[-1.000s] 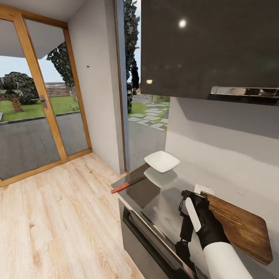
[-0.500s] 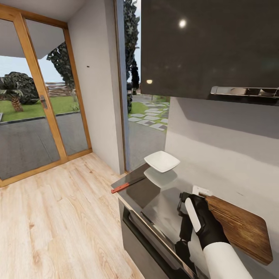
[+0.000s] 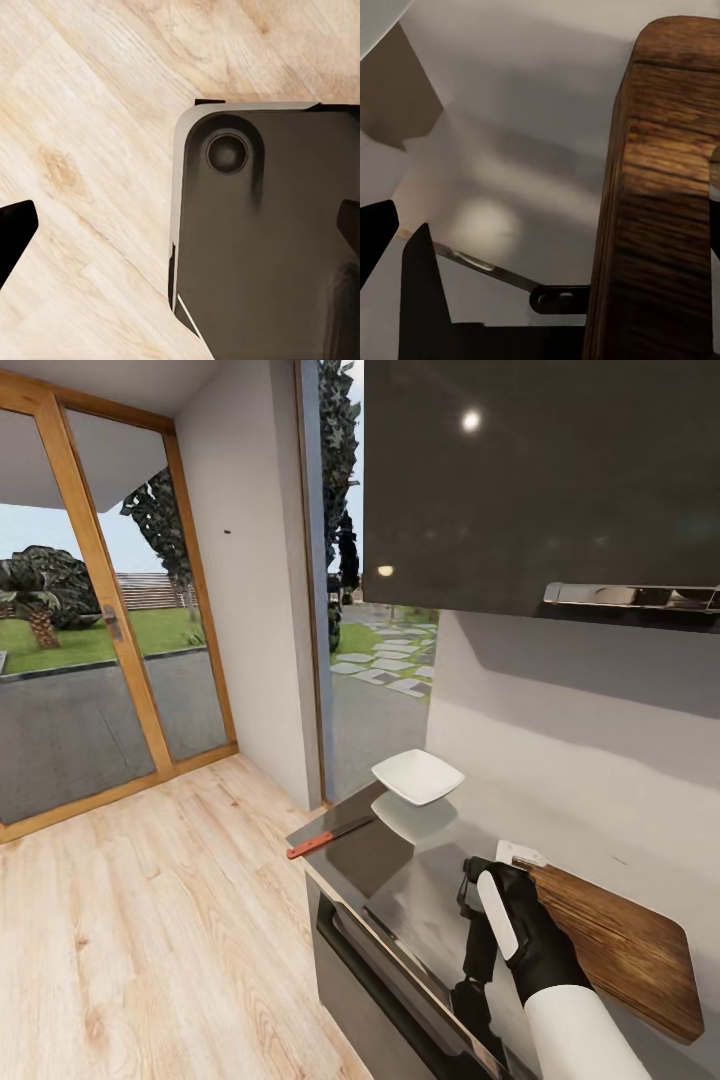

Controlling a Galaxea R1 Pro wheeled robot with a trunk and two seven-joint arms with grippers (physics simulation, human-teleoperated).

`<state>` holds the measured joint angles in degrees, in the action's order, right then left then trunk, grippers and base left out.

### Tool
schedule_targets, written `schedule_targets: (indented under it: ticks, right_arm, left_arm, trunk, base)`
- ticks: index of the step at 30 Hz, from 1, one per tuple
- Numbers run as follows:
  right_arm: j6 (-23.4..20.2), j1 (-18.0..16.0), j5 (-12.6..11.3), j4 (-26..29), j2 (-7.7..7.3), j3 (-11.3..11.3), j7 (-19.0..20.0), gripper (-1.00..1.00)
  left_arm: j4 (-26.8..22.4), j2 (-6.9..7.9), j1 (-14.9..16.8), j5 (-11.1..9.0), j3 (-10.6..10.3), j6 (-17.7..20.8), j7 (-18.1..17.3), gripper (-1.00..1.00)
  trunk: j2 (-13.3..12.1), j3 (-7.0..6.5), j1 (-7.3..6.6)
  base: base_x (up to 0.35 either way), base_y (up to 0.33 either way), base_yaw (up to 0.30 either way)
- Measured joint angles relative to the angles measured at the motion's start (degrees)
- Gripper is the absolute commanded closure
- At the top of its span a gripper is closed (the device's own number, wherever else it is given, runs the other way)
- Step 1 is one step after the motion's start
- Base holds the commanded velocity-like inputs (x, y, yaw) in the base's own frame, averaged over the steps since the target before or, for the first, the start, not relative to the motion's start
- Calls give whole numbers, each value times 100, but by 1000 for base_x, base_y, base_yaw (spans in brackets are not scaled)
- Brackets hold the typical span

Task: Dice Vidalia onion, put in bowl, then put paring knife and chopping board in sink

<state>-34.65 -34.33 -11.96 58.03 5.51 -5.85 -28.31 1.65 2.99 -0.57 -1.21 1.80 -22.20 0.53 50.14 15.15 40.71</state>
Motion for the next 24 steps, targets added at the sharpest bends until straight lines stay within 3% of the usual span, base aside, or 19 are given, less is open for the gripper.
schedule_targets:
  ticks: [24]
  right_arm:
    - [-5, 0, -8, 32, -41, -2, -7, 100]
  left_arm:
    - [0, 0, -2, 0, 0, 4, 0, -100]
  trunk:
    - [0, 0, 0]
  base:
    - [0, 0, 0]
